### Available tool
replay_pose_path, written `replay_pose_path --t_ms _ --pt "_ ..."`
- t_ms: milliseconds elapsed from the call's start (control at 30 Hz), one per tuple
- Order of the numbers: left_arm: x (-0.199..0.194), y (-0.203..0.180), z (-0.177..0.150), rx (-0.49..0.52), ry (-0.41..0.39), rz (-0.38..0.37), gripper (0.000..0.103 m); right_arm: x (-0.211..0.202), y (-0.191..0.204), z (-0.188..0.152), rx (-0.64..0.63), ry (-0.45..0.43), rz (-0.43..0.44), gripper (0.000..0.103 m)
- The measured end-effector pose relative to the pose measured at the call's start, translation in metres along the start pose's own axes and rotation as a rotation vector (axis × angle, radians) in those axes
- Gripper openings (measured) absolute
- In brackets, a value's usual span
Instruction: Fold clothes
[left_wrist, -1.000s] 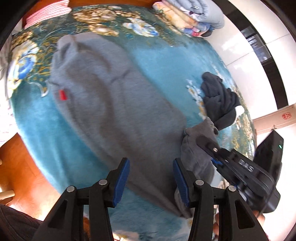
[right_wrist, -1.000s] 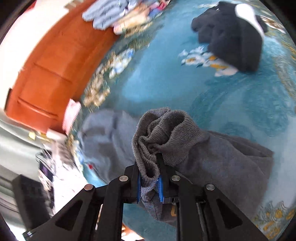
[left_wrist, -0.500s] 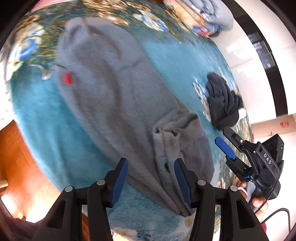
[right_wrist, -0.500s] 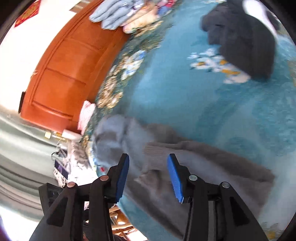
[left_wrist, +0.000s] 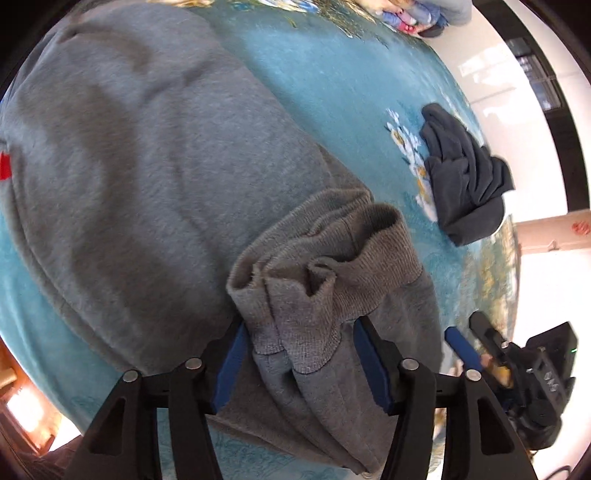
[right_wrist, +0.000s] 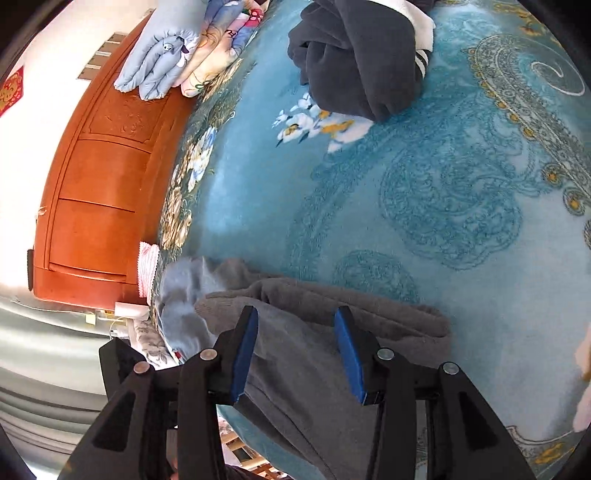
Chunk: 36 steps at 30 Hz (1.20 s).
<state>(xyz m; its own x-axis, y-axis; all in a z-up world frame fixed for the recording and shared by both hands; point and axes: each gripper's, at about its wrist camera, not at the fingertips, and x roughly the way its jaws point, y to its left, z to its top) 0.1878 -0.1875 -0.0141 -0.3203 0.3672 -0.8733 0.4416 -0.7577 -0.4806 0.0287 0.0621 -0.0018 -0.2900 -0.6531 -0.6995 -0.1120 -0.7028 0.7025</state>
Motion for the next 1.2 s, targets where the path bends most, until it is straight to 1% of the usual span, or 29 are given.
replay_pose_path --t_ms 33,67,100,133,167,267,300,333,367,433,467,500,567,633,667,700,733,800,867,933,1000,1033,1067,1133,1167,1200 --pt "0.001 -0.002 -0.001 0.008 0.000 0.015 0.050 0.001 0.002 0.000 -0.006 -0.001 -0.002 0.044" --pt "0.001 -0.004 -0.001 0.014 -0.002 0.022 0.035 0.002 0.003 -0.001 -0.008 0.000 0.001 0.044" --pt "0.001 -0.004 -0.002 0.023 -0.010 0.033 0.029 0.003 0.004 -0.001 -0.007 0.003 0.003 0.044" --pt "-0.001 -0.005 -0.004 0.037 -0.021 0.043 0.020 0.004 0.004 -0.003 -0.011 0.006 0.003 0.044" --pt "-0.004 -0.007 -0.005 0.058 -0.034 0.055 0.015 0.004 0.005 -0.004 -0.015 0.010 0.002 0.044" --pt "-0.018 -0.014 -0.011 0.134 -0.115 0.116 0.012 0.002 0.006 -0.006 -0.037 0.012 -0.009 0.044" --pt "-0.028 -0.018 -0.013 0.157 -0.163 0.102 0.012 0.000 0.006 -0.006 -0.044 0.010 -0.009 0.044" --pt "-0.041 -0.023 -0.015 0.179 -0.221 0.071 0.011 -0.004 0.008 -0.007 -0.057 0.005 -0.008 0.044" --pt "-0.052 -0.024 -0.016 0.184 -0.264 0.050 0.011 -0.008 0.010 -0.008 -0.072 -0.005 -0.002 0.044" --pt "-0.073 -0.023 -0.018 0.177 -0.336 0.016 0.011 -0.019 0.021 -0.012 -0.149 -0.034 0.029 0.044" --pt "-0.076 -0.019 -0.016 0.162 -0.349 0.022 0.011 -0.025 0.027 -0.015 -0.188 -0.048 0.045 0.044" --pt "-0.072 -0.006 -0.012 0.122 -0.334 0.039 0.011 -0.028 0.031 -0.018 -0.227 -0.053 0.053 0.044" --pt "-0.056 0.026 -0.006 0.011 -0.255 0.049 0.011 -0.024 0.040 -0.028 -0.307 -0.025 0.057 0.044" --pt "-0.042 0.056 -0.004 -0.104 -0.189 0.050 0.012 -0.008 0.041 -0.037 -0.352 0.038 0.006 0.044" --pt "-0.039 0.067 -0.003 -0.154 -0.169 0.031 0.012 0.001 0.037 -0.040 -0.354 0.063 -0.024 0.044" --pt "-0.039 0.071 -0.003 -0.171 -0.166 0.016 0.012 0.011 0.033 -0.043 -0.355 0.089 -0.054 0.044" --pt "-0.040 0.072 -0.002 -0.174 -0.168 0.010 0.014 0.017 0.028 -0.045 -0.350 0.103 -0.087 0.044" --pt "-0.038 0.067 -0.001 -0.138 -0.164 0.033 0.015 0.029 0.018 -0.046 -0.334 0.124 -0.140 0.044" --pt "-0.036 0.063 0.000 -0.110 -0.155 0.055 0.016 0.032 0.007 -0.044 -0.295 0.124 -0.144 0.044" --pt "-0.037 0.059 0.002 -0.102 -0.158 0.052 0.016 0.035 0.000 -0.042 -0.267 0.132 -0.138 0.044" --pt "-0.043 0.057 0.005 -0.107 -0.175 0.029 0.021 0.031 0.000 -0.041 -0.253 0.125 -0.124 0.044" --pt "-0.047 0.056 0.006 -0.107 -0.189 0.021 0.028 0.028 0.001 -0.040 -0.249 0.116 -0.117 0.044" --pt "-0.052 0.056 0.007 -0.105 -0.204 0.015 0.037 0.022 0.001 -0.039 -0.237 0.092 -0.111 0.044" --pt "-0.063 0.059 0.009 -0.114 -0.242 0.008 0.046 0.009 0.000 -0.037 -0.213 0.043 -0.099 0.045" --pt "-0.068 0.062 0.009 -0.125 -0.258 0.002 0.047 0.004 -0.003 -0.036 -0.197 0.026 -0.104 0.046" --pt "-0.073 0.066 0.010 -0.143 -0.271 -0.009 0.047 0.004 -0.008 -0.035 -0.177 0.032 -0.102 0.051"
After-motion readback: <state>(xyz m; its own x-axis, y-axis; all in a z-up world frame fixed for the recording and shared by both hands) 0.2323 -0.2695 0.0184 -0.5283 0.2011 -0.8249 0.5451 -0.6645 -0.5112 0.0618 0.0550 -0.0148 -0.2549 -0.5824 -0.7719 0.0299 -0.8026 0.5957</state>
